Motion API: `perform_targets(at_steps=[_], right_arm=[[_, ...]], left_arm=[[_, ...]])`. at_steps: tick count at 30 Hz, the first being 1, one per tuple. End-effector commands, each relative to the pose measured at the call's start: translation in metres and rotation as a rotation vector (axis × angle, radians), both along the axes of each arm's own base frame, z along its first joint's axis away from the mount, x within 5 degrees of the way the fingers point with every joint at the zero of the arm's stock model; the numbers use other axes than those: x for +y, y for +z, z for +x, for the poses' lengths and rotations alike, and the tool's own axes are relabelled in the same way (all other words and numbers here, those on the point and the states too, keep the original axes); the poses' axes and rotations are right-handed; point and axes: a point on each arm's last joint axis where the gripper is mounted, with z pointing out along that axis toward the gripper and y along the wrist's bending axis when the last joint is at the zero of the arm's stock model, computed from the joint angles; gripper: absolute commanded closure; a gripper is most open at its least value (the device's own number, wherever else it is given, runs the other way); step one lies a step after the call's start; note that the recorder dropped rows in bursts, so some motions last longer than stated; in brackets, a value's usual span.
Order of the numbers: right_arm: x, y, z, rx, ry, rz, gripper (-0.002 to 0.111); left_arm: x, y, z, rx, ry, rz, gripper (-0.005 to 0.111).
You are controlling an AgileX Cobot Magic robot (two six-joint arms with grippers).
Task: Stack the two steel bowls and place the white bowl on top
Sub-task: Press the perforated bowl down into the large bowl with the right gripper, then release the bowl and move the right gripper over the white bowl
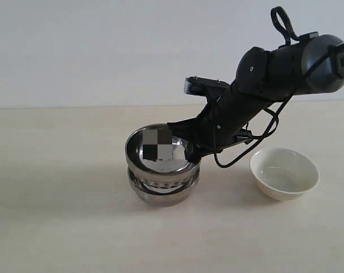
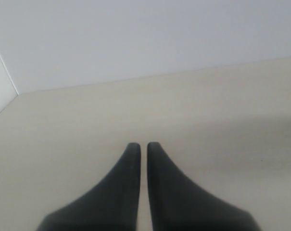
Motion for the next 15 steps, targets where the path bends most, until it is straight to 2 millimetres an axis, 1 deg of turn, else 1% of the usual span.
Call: perform_targets(at_steps=[1,3,4,7,9,11,15], right_arm=[[-0.0008,0.0068,-0.0003,-0.022,-0.005,0.007,0.108],[-0.0008,0.0067,-0.0005,-0.019,-0.005,0.007,0.108],[-0.0009,0.0066,-0.0006,-0.017,-0.004,0.006,0.104],[-0.0008,0.0066,-0.0007,-0.016,-0.005,0.008,0.082],[-0.0008,0.0066,-0.0007,-0.016,-0.005,0.008,0.072],[-0.0008,0.0066,-0.0007,-0.016,-0.005,0.008,0.069],[-0.0009,0.0066,-0.0007,-0.021,0.003,0.003,0.069]], left_arm=[[-0.0001,-0.0003,0.0000,-0.009,0.003,-0.016,0.103],[-0.0001,-0.0003,0.0000,-0.009,0.003,-0.016,0.103],[-0.0001,-0.0003,0.0000,-0.009,0.003,-0.016,0.103],[-0.0001,-0.0003,0.0000,-0.009,0.003,-0.016,0.103],[-0.0001,-0.0003,0.0000,-0.009,0.003,-0.016,0.103],[-0.0001,-0.0003,0.0000,-0.009,0.003,-0.016,0.103],[-0.0001,-0.0003,0.0000,-0.009,0.003,-0.016,0.103]])
